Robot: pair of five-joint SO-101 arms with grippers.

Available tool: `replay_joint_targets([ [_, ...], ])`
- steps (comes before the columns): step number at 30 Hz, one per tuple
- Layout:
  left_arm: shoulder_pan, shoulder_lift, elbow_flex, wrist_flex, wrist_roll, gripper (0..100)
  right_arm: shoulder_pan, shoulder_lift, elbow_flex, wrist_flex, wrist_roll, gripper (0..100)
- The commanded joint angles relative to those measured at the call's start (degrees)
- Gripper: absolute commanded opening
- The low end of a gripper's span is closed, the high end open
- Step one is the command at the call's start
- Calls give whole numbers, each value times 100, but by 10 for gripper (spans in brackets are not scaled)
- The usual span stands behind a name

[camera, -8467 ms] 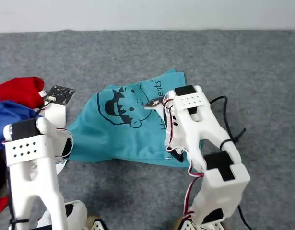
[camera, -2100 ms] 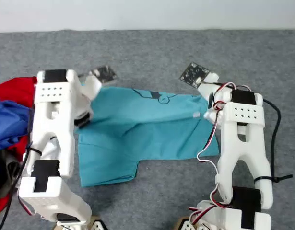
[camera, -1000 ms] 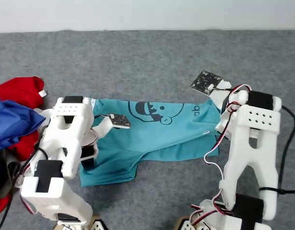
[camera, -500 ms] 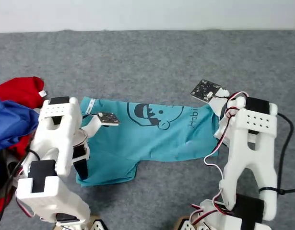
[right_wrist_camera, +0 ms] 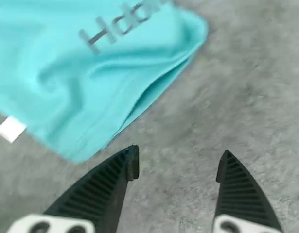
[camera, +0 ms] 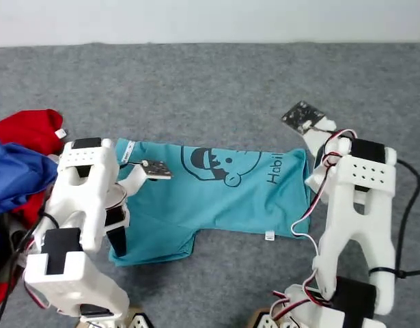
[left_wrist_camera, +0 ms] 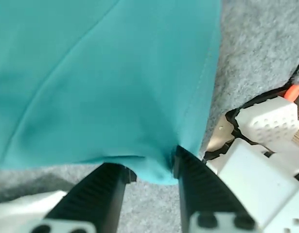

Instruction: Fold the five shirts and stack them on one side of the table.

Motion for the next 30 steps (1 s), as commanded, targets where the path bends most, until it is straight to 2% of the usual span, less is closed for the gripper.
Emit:
replay_joint_targets([
  [1,237,-97,-338,185,448,145,-154,-189,-334,-303,-466,263],
  [6,677,-97,-778,167,1336,204,-338,277,-334,-330,-923,263],
  [10,1029,-97,-1262,167,1881,210,-391,681,-431,-435,-1398,263],
  [18,1099,-88,-2387,167,2752,210,-400,945,-440,-963,-2048,263],
  [25,1099,-97,-2457,193,2857,215,-400,945,-440,-989,-2136,263],
  [30,1099,-123,-2378,193,2857,261,-365,945,-431,-989,-2119,263],
])
